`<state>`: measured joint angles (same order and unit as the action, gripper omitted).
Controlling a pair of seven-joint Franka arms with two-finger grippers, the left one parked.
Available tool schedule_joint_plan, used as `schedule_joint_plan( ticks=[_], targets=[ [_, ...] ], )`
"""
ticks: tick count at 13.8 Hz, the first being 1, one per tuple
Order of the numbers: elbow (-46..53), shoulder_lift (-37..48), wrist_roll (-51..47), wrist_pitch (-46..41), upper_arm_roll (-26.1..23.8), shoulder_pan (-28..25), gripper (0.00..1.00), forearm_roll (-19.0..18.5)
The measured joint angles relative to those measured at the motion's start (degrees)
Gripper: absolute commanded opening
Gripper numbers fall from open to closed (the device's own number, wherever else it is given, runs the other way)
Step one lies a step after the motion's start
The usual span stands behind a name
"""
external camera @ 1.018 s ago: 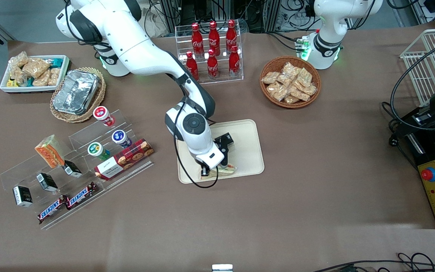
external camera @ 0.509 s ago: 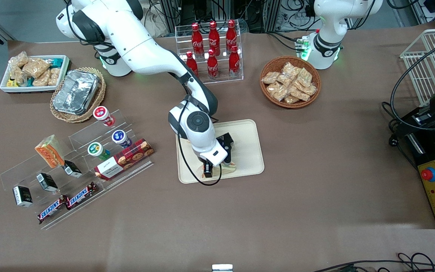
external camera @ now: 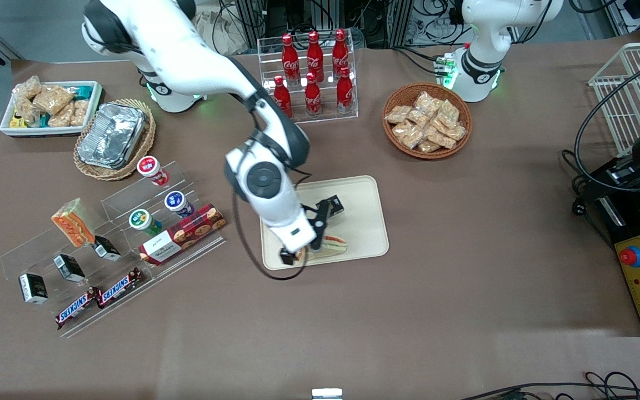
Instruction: Place sandwich on tray
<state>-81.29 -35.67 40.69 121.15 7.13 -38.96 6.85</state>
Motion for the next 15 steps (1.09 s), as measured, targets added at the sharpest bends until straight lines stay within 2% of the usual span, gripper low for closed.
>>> schedule_joint_plan(
  ticks=[2,6,9,10,13,15],
  targets=[
    [0.1,5.2,-3.4,-6.6,0.4,3.7,1.00,0.0],
    [0.0,12.9,-6.5,-14.2,2.5,12.5,1.00,0.0],
    [0.0,17.6,-12.7,-21.8,2.7,19.6,1.00,0.0],
    [0.1,19.5,-15.6,-24.7,2.8,21.6,1.00,-0.5],
    [0.0,25.7,-25.7,-30.2,2.7,25.5,1.00,-5.3],
    [0.0,28.7,-29.6,-32.3,2.6,28.0,1.00,-6.0]
  ],
)
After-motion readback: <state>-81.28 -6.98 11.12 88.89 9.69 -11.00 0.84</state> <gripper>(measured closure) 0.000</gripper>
